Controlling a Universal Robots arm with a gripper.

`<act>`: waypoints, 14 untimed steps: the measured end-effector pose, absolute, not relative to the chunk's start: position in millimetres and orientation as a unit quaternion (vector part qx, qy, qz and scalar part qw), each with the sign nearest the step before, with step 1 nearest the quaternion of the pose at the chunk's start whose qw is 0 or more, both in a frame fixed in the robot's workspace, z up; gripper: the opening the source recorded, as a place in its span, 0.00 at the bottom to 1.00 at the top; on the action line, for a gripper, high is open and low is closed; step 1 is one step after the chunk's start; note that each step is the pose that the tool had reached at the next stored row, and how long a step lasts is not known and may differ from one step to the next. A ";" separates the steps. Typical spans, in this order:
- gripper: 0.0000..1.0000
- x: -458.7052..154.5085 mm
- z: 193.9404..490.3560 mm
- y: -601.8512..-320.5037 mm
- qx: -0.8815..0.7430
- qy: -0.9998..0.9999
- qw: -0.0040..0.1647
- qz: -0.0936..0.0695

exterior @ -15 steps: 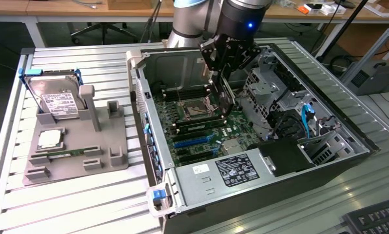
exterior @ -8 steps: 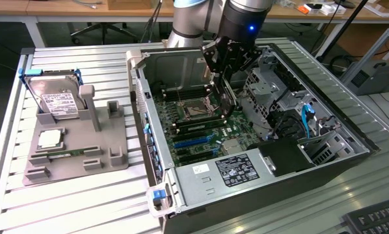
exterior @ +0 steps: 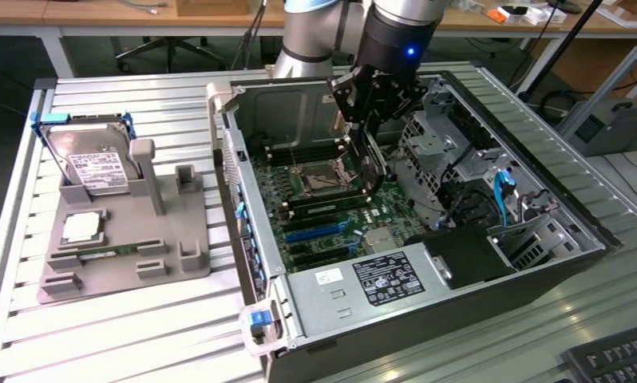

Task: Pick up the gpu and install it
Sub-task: 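Pick up the gpu and move the gpu toward the slot, then insert the gpu into the slot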

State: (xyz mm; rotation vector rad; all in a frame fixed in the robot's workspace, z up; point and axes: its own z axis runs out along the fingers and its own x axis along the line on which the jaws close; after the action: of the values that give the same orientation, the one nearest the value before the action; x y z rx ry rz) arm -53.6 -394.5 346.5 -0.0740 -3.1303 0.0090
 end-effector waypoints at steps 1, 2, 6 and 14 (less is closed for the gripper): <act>0.27 -53.6 346.2 -394.5 -0.024 -1.000 0.005 0.003; 0.27 -53.6 346.1 -394.5 -0.024 -1.000 0.005 0.003; 0.27 -53.5 345.9 -394.5 -0.024 -1.000 0.005 0.003; 0.27 -53.5 345.9 -394.5 -0.024 -1.000 0.005 0.003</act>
State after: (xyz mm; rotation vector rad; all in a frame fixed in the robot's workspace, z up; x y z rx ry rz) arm -53.5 -394.5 345.9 -0.0740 -3.1303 0.0088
